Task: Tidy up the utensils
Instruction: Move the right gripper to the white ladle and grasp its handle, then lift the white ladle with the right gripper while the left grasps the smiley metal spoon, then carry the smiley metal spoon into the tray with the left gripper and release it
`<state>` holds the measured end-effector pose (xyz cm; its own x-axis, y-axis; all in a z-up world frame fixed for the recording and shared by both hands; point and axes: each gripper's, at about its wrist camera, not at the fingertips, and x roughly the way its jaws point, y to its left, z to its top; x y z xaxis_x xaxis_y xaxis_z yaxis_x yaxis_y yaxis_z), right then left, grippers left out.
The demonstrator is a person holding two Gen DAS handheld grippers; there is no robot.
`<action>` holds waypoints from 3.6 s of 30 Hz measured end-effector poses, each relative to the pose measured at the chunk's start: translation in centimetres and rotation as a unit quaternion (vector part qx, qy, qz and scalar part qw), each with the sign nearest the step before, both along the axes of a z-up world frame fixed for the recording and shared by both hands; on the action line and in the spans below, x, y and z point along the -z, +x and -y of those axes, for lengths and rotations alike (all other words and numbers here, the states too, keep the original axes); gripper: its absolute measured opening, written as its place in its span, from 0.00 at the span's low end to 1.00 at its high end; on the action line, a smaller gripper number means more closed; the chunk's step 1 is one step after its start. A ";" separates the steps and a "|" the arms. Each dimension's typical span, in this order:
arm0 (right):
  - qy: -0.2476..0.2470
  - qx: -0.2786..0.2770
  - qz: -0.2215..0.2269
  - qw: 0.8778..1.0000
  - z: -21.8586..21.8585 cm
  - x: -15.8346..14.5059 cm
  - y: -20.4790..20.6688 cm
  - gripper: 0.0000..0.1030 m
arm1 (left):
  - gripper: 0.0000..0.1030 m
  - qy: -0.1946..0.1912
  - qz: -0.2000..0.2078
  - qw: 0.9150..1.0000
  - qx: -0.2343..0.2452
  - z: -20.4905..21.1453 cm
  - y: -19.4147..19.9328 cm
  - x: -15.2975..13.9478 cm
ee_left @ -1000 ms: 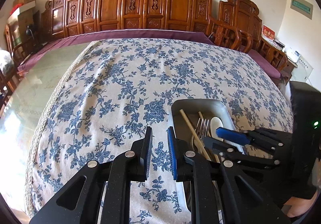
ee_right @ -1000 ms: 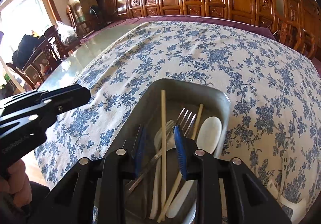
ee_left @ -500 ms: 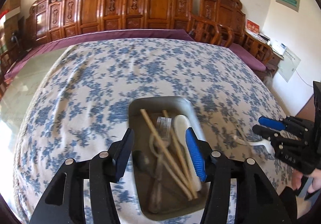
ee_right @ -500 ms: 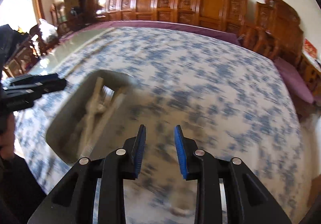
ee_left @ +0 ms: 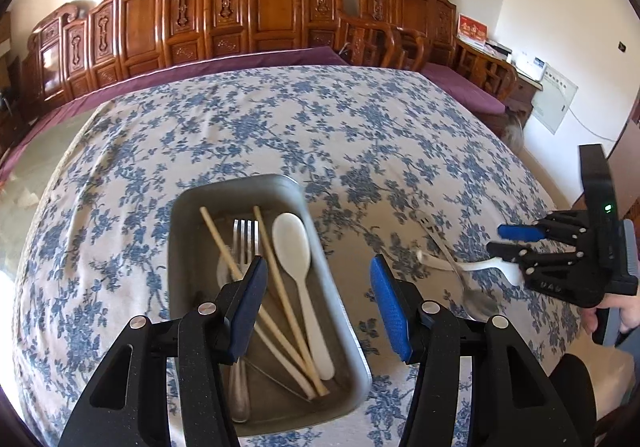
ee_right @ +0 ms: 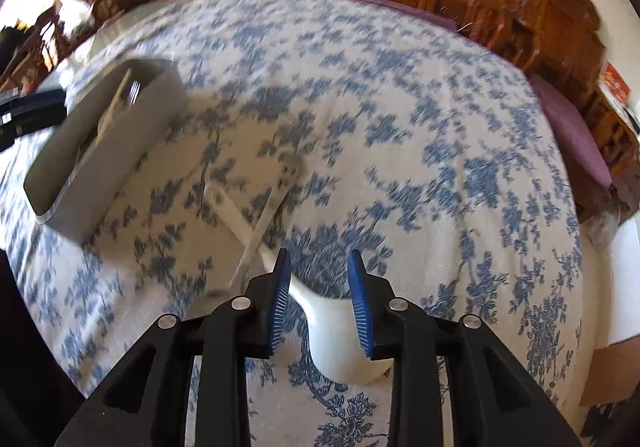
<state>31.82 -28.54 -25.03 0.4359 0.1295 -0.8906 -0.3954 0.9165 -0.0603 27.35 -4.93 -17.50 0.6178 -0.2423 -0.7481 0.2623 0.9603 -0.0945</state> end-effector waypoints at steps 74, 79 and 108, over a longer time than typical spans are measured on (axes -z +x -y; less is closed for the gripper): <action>0.031 0.037 -0.016 0.999 8.1 1.7 -0.8 0.11 | 0.18 0.056 -0.126 0.981 0.134 16.0 3.8 7.5; 0.039 0.040 -0.019 0.998 8.9 2.0 -1.1 0.11 | 0.13 0.069 -0.136 0.980 0.131 16.8 4.3 8.0; 0.072 0.003 0.032 0.997 1.7 -3.7 -4.3 0.11 | 0.05 0.044 -0.042 0.994 0.088 8.7 -1.1 -1.5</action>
